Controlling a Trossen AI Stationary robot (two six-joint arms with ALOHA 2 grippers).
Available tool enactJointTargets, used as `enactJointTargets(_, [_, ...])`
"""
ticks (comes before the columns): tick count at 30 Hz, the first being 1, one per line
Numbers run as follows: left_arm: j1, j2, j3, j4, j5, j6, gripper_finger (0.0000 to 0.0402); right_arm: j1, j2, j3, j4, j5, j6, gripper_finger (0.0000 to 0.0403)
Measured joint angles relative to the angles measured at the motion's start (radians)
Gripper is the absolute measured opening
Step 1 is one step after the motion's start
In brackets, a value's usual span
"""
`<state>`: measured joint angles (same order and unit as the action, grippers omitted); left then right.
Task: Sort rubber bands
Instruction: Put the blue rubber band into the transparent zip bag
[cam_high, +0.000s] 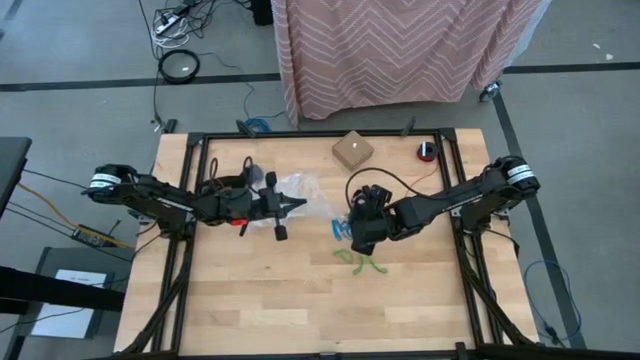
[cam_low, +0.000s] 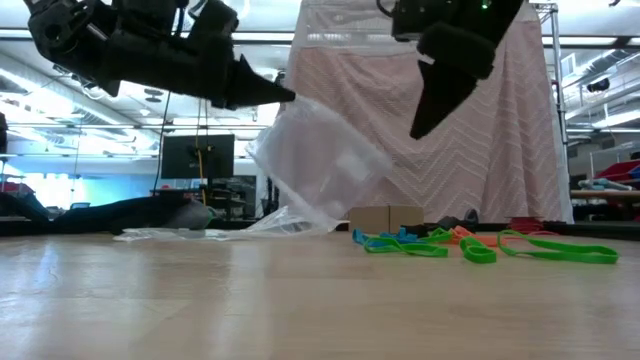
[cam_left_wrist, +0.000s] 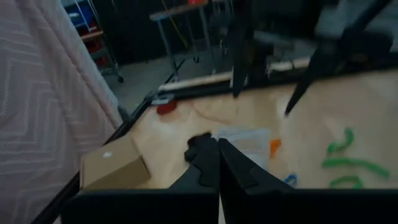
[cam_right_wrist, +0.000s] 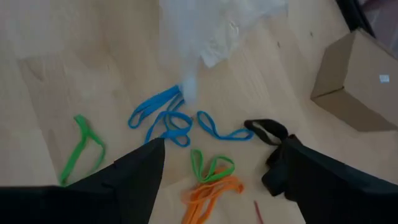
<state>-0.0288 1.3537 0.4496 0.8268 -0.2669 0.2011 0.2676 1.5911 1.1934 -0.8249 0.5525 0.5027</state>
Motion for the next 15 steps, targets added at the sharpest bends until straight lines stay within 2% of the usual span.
enactJointTargets(5, [0.002, -0.016, 0.000, 0.061, 0.059, -0.060, 0.0000, 0.006, 0.001, -0.004, -0.088, -0.024, 0.047, 0.0299])
enactJointTargets(9, [0.002, -0.031, -0.022, 0.092, 0.110, -0.106, 0.0000, 0.021, 0.001, -0.034, -0.084, -0.022, 0.070, 0.0297])
enactJointTargets(15, [0.019, -0.036, -0.162, 0.347, 0.157, -0.250, 0.0000, 0.068, 0.001, -0.133, -0.073, -0.019, 0.189, 0.0297])
